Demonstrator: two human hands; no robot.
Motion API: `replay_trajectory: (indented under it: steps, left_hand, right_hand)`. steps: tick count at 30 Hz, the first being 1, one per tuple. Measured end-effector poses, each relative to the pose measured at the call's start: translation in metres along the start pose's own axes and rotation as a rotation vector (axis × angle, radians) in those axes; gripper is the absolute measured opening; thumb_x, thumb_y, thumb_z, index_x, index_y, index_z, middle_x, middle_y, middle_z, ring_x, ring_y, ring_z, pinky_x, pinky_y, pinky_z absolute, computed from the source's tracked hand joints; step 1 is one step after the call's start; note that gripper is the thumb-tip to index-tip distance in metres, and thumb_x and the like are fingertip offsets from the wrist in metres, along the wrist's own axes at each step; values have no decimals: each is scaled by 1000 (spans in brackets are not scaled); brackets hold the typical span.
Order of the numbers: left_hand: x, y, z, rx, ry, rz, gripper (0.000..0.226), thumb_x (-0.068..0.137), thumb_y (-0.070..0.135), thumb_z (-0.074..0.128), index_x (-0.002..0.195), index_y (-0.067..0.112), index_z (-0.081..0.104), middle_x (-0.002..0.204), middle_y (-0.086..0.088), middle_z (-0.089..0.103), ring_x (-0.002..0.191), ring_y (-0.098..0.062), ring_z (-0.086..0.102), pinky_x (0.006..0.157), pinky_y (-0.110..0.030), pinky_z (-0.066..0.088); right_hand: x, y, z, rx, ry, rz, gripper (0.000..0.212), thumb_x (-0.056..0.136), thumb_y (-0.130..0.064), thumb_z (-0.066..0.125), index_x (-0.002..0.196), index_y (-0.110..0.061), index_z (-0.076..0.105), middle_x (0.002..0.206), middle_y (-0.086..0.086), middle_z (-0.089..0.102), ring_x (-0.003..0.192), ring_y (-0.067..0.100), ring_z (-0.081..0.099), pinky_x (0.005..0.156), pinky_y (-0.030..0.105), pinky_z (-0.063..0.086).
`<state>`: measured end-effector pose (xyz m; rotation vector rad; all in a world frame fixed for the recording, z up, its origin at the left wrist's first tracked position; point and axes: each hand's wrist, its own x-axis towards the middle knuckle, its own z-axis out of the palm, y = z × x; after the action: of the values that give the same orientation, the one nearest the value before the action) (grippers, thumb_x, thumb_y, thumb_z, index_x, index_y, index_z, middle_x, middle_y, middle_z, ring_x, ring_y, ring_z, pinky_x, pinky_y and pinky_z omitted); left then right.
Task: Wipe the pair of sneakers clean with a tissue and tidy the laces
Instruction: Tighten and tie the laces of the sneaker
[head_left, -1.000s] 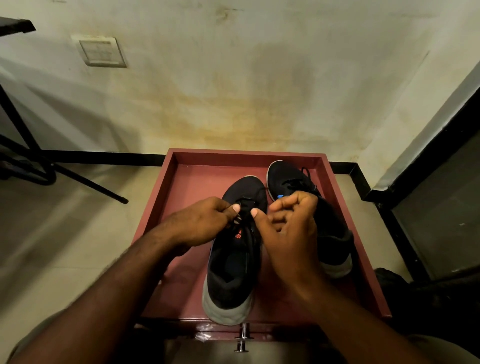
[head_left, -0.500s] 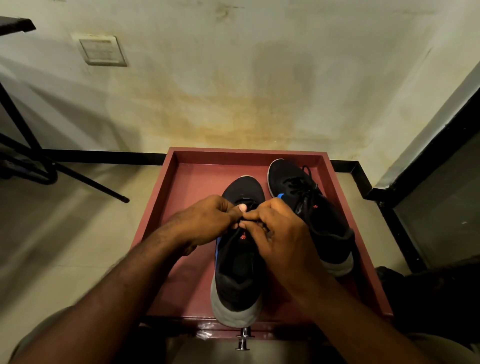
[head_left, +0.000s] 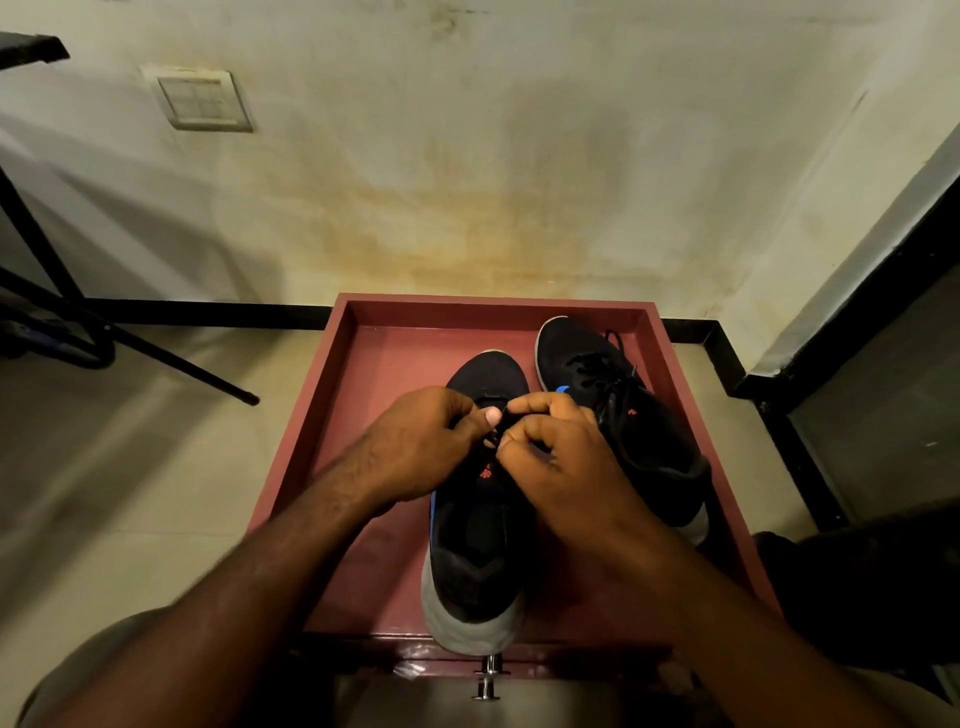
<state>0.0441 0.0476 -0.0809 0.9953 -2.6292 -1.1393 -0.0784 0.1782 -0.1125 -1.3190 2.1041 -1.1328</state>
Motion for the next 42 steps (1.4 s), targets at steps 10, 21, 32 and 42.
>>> replay_trajectory:
  steps: [10,21,32,42]
  left_hand:
    - [4,-2,-12,146,131,-67,48,106,42,49,89,4,71,69,-11,57,58,-18,47,55,-31,34]
    - [6,-5,-10,195,117,-90,50,107,43,48,85,1,67,67,-11,54,60,-22,48,58,-33,38]
    - [1,-3,-12,-20,89,-64,48,103,45,54,72,10,65,50,7,44,42,-4,37,44,-16,32]
    - [-6,-5,-36,155,60,15,19,90,41,74,92,23,80,85,11,75,79,-1,69,70,-20,50]
  right_hand:
    - [-2,-21,-28,714,480,-104,22,89,-26,66,71,-19,76,89,1,71,87,15,68,80,25,55]
    - [12,35,-95,424,1083,84,44,98,-24,63,141,-14,57,141,14,56,120,17,61,103,35,55]
    - [0,13,4,-285,29,-419,46,98,-34,66,140,-19,61,116,-1,71,105,18,67,91,40,56]
    - [4,14,-26,-293,255,-421,14,103,-22,63,104,-14,75,95,1,69,87,18,67,77,39,56]
